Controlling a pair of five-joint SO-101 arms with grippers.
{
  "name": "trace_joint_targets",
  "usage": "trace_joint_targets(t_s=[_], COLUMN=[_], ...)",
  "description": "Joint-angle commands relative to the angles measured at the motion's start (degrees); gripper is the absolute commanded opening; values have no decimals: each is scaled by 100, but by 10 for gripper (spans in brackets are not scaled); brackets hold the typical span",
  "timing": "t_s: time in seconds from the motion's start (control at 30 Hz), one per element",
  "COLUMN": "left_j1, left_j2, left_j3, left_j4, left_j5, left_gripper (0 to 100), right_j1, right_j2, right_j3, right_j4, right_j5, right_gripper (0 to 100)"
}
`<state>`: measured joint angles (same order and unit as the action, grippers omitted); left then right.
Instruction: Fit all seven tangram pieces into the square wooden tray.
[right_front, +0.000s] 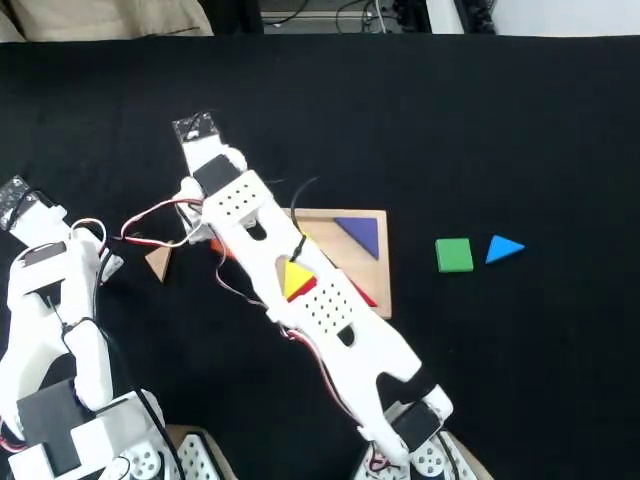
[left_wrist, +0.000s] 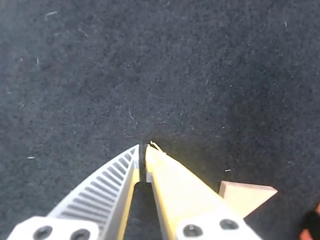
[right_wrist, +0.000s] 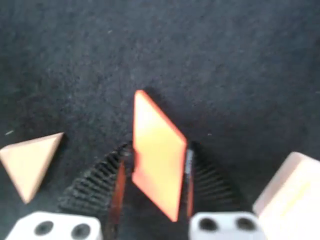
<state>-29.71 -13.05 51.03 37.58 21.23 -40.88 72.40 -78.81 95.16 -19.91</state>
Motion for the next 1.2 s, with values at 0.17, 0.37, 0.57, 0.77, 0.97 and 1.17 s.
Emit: trace_joint_targets(t_s=[0.17,0.37,0.57,0.77,0.97,1.17], left_j1=[92,92,110,110,101,119], left_j2=[-132,-123,-123,-123,-123,-123], left_j3=[-145,-145,-145,-145,-127,-127], left_j4=[-88,-88,-88,-88,-88,-88], left_j5=[-18,-18,-26,-26,-26,-26], left_gripper=[32,32,34,34,35,35], right_j1=[246,615,897,1688,2620,2954], right_j2=[-84,-1235,-3785,-5982,-7292,-8277], right_j3=[-1464,-1077,1552,3662,5754,8338], right_j4=[615,642,607,598,554,-659], right_j5=[369,844,870,888,1336,1626], right_gripper=[10,10,11,11,11,11])
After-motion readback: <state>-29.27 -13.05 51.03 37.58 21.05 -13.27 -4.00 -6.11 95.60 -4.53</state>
